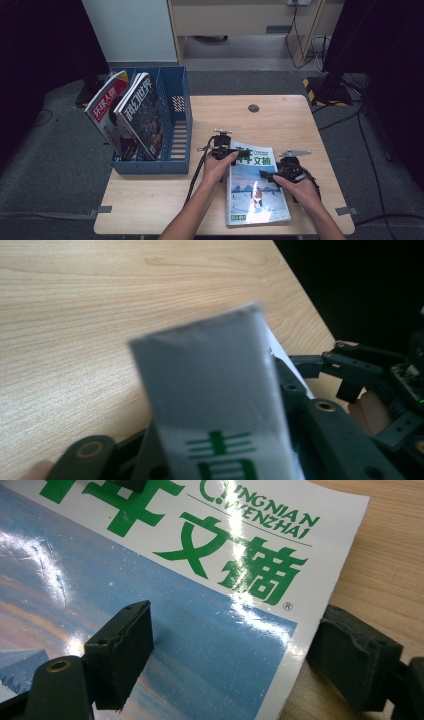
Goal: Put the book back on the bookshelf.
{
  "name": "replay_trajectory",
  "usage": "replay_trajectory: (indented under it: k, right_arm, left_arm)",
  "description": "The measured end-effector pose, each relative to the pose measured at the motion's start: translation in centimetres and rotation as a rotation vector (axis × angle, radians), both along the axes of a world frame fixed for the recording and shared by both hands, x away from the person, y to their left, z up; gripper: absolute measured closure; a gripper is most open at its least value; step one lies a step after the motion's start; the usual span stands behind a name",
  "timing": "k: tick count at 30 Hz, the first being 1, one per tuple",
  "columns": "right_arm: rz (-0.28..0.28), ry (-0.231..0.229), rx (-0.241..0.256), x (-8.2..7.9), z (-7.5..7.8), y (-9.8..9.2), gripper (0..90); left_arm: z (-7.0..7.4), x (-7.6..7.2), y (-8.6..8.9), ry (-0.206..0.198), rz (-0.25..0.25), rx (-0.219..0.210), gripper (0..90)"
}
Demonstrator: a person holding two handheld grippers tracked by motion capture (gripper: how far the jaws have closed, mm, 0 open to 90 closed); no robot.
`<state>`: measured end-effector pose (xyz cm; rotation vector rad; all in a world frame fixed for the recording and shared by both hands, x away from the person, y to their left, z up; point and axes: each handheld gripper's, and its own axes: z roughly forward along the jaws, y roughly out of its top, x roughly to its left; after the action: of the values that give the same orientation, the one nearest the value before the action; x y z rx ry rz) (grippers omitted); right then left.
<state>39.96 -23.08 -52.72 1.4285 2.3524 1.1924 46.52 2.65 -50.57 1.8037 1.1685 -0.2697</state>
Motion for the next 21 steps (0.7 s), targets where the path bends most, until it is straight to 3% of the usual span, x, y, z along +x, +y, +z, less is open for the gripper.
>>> replay_trajectory:
  k: [7,13,21]
  right_arm:
    - [0.005,0.004,0.059,0.1,0.6,-1.0,20.5]
    - [-0.041,-0.057,0.111,0.0,1.4,-2.7,23.2]
    - [-0.134,-0.076,0.042,0.2,1.2,-4.0,23.4]
  left_arm:
    - [1.2,-0.4,-0.3,-0.047,-0.013,0.015,69.6]
    - [1.7,-0.5,-0.3,-0.057,-0.021,0.017,70.1]
    - [2.8,-0.8,0.1,-0.105,-0.035,0.03,70.5]
